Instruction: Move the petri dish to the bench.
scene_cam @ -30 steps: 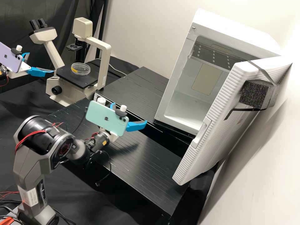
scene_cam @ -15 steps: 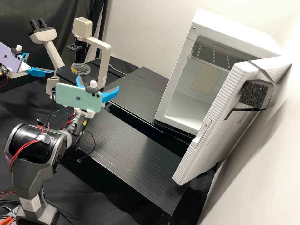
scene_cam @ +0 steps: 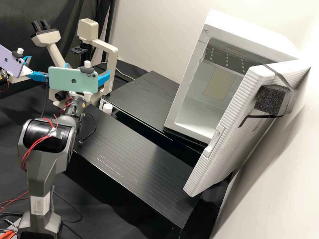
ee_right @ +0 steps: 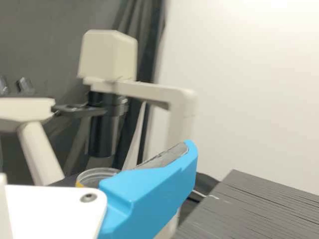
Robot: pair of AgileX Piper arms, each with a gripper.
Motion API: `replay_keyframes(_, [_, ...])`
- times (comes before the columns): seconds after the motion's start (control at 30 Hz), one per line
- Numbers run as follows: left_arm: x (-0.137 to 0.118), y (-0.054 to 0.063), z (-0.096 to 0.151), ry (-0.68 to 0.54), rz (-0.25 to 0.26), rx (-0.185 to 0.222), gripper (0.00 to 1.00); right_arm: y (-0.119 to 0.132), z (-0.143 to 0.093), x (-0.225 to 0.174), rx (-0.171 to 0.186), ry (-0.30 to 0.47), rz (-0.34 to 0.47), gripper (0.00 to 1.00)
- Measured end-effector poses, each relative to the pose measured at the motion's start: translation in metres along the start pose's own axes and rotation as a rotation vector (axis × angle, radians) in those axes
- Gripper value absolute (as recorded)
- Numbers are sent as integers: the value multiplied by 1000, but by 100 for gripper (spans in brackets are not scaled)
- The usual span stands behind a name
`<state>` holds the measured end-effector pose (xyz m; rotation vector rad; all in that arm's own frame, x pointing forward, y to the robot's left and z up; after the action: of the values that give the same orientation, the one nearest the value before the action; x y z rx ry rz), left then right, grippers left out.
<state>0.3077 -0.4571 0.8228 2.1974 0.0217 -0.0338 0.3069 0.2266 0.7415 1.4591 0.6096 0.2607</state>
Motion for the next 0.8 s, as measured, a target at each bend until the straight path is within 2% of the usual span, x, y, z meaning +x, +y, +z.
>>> replay_keyframes(0.27, [0,0,0,0,0,0,100,-28,0,42,-62,-36,-84,100])
replay_keyframes(0.37, [0,0,0,0,0,0,100,-35,3,57,-72,-52,-107,100])
replay_keyframes(0.5, [0,0,0,0,0,0,100,-40,6,76,-59,-77,-125,100])
replay_keyframes(0.8, [0,0,0,0,0,0,100,-45,1,111,-48,-103,-110,100])
